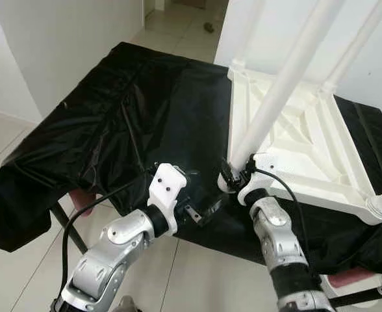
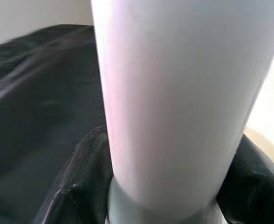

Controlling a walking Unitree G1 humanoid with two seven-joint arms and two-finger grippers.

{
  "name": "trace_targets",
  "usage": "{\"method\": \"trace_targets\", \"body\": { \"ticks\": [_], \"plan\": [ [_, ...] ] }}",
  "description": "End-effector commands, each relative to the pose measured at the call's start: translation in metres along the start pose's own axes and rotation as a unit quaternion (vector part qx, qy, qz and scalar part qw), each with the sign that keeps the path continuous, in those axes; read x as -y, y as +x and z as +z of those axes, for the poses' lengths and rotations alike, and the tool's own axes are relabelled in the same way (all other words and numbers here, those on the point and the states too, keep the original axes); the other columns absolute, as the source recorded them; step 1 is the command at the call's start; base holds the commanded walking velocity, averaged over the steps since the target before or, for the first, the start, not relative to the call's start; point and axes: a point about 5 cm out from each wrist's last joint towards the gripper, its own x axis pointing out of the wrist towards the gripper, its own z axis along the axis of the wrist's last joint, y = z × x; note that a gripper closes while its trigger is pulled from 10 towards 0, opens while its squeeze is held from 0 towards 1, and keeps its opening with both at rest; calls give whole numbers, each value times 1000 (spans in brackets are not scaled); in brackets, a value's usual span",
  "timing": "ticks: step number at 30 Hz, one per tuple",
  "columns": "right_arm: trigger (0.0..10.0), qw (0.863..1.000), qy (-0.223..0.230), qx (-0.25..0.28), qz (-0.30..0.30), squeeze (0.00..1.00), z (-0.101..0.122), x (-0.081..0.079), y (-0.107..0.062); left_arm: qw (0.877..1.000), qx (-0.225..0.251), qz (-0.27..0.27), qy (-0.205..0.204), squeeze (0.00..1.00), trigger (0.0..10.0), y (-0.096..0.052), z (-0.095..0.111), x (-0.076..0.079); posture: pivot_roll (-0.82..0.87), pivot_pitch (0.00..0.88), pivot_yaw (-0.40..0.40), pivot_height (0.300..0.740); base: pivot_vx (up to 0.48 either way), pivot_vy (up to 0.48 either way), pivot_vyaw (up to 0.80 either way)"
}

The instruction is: Building children table

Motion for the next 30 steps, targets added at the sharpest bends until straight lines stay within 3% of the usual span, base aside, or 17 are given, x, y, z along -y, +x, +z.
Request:
{"method": "trace_targets", "body": {
  "ticks": [1, 6, 12, 13, 17, 18, 24, 26, 27, 29, 30],
  "plan": [
    [0, 997, -10, -26, -73, 0, -8, 15, -8, 1000, -2, -18, -4, 0, 10000, 2, 0, 4, 110, 102, -116, 740, 0, 0, 0],
    [0, 997, -11, -34, -71, 0, -9, 4, -10, 1000, -2, -17, -5, 0, 10000, 2, 0, 5, 110, 102, -116, 740, 0, 0, 0],
    [78, 997, -10, -39, -70, 0, -6, 4, -11, 1000, -2, -15, -5, 0, 10000, 2, -1, 5, 113, 104, -120, 740, 0, 0, 0],
    [9608, 997, -9, -41, -70, 0, -5, 4, -11, 1000, -2, -14, -5, 0, 10000, 2, -1, 5, 113, 104, -120, 740, 0, 0, 0],
    [10000, 997, -7, -40, -69, 0, -3, 2, -12, 1000, -1, -13, -5, 0, 10000, 1, 0, 5, 113, 104, -120, 740, 0, 0, 0],
    [10000, 997, -4, -36, -71, 1000, -1, 2, -12, 1000, -1, -12, -6, 0, 10000, 1, 0, 5, 113, 104, -120, 740, 0, 0, 0],
    [10000, 998, 0, -23, -62, 1000, 5, 4, -11, 1000, 0, -11, -6, 0, 10000, 1, 0, 5, 113, 104, -120, 740, 0, 0, 0],
    [10000, 1000, 20, -15, -4, 1000, 9, 10, -5, 1000, 0, -11, -4, 0, 10000, 1, 0, 4, 104, 98, -128, 740, 0, 0, 0],
    [10000, 1000, 20, -15, -4, 1000, 9, 10, -5, 1000, 0, -11, -4, 0, 10000, 1, 0, 4, 104, 98, -128, 740, 0, 0, 0],
    [10000, 996, 36, -23, 74, 1000, 10, 15, 0, 1000, -1, -12, -2, 0, 10000, 1, 0, 3, 104, 98, -128, 740, 0, 0, 0],
    [10000, 996, 36, -23, 74, 1000, 10, 15, 0, 1000, -1, -12, -2, 0, 10000, 1, 0, 3, 104, 98, -128, 740, 0, 0, 0]
  ]
}}
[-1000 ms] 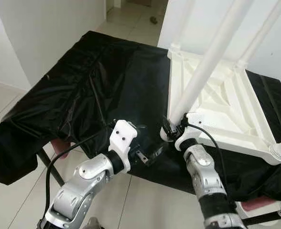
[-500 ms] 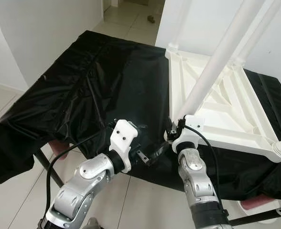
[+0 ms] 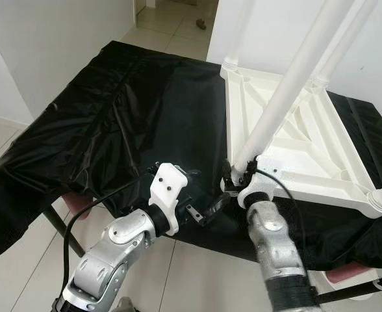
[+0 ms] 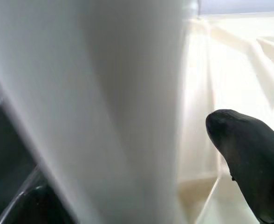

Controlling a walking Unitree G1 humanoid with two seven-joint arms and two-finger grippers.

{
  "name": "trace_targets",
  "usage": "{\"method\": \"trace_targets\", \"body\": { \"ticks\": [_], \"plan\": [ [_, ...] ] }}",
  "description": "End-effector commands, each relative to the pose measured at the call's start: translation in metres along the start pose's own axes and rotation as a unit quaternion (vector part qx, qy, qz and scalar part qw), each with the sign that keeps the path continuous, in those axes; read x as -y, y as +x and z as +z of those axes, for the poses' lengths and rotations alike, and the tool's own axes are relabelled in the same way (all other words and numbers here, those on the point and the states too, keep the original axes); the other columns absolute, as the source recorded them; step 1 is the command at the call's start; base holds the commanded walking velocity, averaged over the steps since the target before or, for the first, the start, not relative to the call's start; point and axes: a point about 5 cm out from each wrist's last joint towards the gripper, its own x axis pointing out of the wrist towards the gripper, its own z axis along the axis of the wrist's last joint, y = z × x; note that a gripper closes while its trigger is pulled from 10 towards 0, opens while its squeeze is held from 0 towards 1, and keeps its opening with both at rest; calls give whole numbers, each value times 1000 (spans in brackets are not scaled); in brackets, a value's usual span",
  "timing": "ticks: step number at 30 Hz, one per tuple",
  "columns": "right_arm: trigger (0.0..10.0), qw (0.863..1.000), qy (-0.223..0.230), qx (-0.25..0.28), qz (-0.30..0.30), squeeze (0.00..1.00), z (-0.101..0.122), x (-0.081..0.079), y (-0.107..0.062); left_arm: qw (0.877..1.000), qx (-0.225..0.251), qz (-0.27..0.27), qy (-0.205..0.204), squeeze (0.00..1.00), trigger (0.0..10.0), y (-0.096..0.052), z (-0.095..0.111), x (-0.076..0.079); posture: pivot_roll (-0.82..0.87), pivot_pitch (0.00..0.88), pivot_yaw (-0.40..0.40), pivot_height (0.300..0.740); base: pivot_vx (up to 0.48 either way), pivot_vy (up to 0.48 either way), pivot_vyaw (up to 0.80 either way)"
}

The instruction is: Building children table

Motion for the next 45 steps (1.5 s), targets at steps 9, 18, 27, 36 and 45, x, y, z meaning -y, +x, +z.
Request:
{"method": "trace_targets", "body": {
  "ticks": [9, 18, 27, 36, 45],
  "plan": [
    [10000, 979, -56, -28, 195, 0, -4, 21, 5, 1000, -4, -13, 4, 0, 10000, 1, 1, 1, 108, 93, -120, 740, 0, 0, 0],
    [10000, 965, -57, -41, 252, 0, -11, 6, 30, 1000, -3, -10, 7, 0, 10000, 1, 2, 0, 117, 88, -118, 740, 0, 0, 0],
    [8510, 955, -34, -31, 294, 0, -16, -20, 39, 1000, -1, -2, 8, 0, 10000, 0, 3, -1, 146, 78, -127, 740, 0, 0, 0],
    [0, 953, -22, -26, 300, 0, -23, -18, 33, 1000, 0, -1, 11, 0, 10000, 0, 4, -3, 157, 68, -121, 740, 0, 0, 0],
    [0, 964, -15, -12, 267, 0, -27, -8, 20, 1000, -2, -5, 10, 0, 10000, 0, 3, -3, 149, 64, -117, 740, 0, 0, 0]
  ]
}}
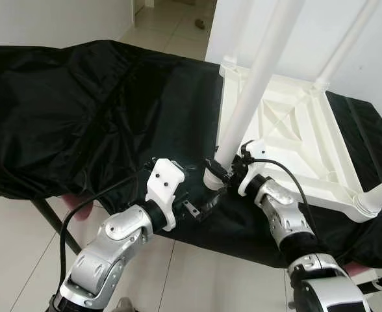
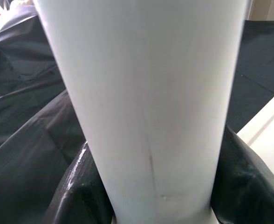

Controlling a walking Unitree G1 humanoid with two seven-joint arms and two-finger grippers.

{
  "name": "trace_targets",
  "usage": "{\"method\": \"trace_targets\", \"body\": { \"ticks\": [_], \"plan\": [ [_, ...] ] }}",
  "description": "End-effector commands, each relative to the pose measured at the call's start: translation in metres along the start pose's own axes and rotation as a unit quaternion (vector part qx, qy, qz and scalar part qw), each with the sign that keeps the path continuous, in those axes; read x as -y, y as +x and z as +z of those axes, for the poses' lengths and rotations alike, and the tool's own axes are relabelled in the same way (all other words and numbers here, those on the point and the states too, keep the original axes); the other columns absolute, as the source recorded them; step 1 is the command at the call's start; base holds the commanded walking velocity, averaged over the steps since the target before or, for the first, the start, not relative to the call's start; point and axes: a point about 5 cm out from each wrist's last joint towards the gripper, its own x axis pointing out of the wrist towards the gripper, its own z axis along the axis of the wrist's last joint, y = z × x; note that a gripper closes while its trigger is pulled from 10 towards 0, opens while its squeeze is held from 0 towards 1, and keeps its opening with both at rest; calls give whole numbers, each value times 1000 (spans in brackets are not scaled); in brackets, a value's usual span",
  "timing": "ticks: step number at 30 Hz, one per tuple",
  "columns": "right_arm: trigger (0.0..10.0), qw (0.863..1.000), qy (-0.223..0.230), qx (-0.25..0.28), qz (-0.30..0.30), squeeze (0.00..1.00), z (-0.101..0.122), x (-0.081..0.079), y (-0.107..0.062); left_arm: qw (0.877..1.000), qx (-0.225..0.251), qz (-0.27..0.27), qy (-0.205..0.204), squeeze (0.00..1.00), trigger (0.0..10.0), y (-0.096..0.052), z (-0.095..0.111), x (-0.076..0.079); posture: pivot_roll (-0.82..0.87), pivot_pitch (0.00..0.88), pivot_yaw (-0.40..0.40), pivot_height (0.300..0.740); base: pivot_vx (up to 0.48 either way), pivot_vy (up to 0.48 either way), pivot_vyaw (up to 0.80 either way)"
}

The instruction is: Building children table

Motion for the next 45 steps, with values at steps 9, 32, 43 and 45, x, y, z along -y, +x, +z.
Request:
{"method": "trace_targets", "body": {
  "ticks": [9, 32, 43, 45],
  "plan": [
    [0, 992, 12, -25, -120, 0, -17, 0, -23, 1000, -8, -17, -4, 0, 10000, 0, -3, 5, 141, 71, -116, 740, 0, 0, 0],
    [1961, 927, 29, -33, -372, 0, -12, -21, -25, 1000, -9, -13, -6, 0, 10000, -1, -5, 8, 135, 94, -137, 740, 0, 0, 0],
    [10000, 945, 45, -5, -324, 1000, 0, -17, -24, 1000, -6, -12, -6, 0, 10000, 1, -4, 7, 124, 95, -136, 740, 0, 0, 0],
    [10000, 954, 49, 0, -297, 1000, 3, -16, -24, 1000, -6, -12, -6, 0, 10000, 1, -4, 7, 122, 95, -135, 740, 0, 0, 0]
  ]
}}
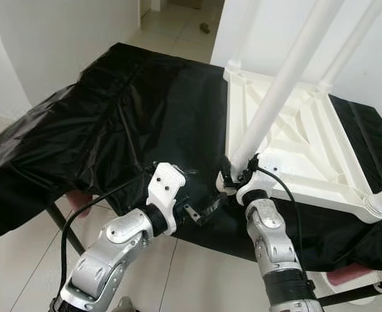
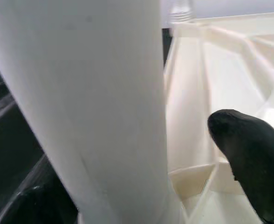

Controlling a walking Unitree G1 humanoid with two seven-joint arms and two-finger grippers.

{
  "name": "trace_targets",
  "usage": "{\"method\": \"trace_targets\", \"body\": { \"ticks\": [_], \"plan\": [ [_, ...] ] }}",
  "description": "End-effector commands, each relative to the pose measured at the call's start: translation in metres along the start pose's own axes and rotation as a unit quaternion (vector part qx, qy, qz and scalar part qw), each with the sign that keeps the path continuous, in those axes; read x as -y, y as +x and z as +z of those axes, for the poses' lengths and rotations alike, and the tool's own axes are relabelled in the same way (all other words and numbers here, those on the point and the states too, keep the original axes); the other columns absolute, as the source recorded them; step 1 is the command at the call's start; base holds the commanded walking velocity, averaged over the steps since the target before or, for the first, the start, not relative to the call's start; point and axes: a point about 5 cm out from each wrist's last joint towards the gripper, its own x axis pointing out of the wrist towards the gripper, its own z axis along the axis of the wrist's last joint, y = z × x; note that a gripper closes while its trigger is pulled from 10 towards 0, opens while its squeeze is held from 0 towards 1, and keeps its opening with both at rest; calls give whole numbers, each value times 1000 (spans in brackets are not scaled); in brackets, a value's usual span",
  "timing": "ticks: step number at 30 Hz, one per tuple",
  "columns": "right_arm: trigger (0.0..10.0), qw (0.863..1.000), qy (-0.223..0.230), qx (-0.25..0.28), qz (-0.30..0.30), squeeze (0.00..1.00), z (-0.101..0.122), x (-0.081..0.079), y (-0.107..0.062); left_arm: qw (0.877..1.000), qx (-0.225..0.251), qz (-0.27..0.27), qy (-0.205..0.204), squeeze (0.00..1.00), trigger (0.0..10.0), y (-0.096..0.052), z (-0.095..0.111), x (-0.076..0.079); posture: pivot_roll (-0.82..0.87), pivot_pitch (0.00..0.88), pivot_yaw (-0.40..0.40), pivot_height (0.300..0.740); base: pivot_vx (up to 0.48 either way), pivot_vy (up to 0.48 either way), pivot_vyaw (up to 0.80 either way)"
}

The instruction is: Building children table

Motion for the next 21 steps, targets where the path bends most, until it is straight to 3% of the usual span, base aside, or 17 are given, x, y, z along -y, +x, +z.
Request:
{"method": "trace_targets", "body": {
  "ticks": [1, 2, 3, 10, 14, 21],
  "plan": [
    [10000, 999, 6, -9, 44, 969, 2, 9, -2, 1000, 0, -7, 3, 0, 10000, 2, 1, 2, 120, 97, -137, 740, 0, 0, 0],
    [10000, 999, 6, -9, 44, 969, 2, 9, -2, 1000, 0, -7, 3, 0, 10000, 2, 1, 2, 120, 97, -137, 740, 0, 0, 0],
    [10000, 997, -2, -14, 81, 0, 5, 14, -2, 1000, 0, -7, 3, 0, 10000, 2, 1, 2, 120, 97, -137, 740, 0, 0, 0],
    [10000, 986, -26, -31, 163, 0, 9, 30, -2, 1000, 1, -6, 3, 0, 10000, 2, 1, 1, 119, 94, -132, 740, 0, 0, 0],
    [10000, 968, -58, -40, 241, 0, 12, 44, 4, 1000, 1, -6, 5, 0, 10000, 2, 2, -1, 126, 90, -125, 740, 0, 0, 0],
    [10000, 950, -73, -53, 300, 0, 11, 39, 19, 1000, 1, -7, 9, 0, 10000, 1, 3, -1, 131, 87, -120, 740, 0, 0, 0]
  ]
}}
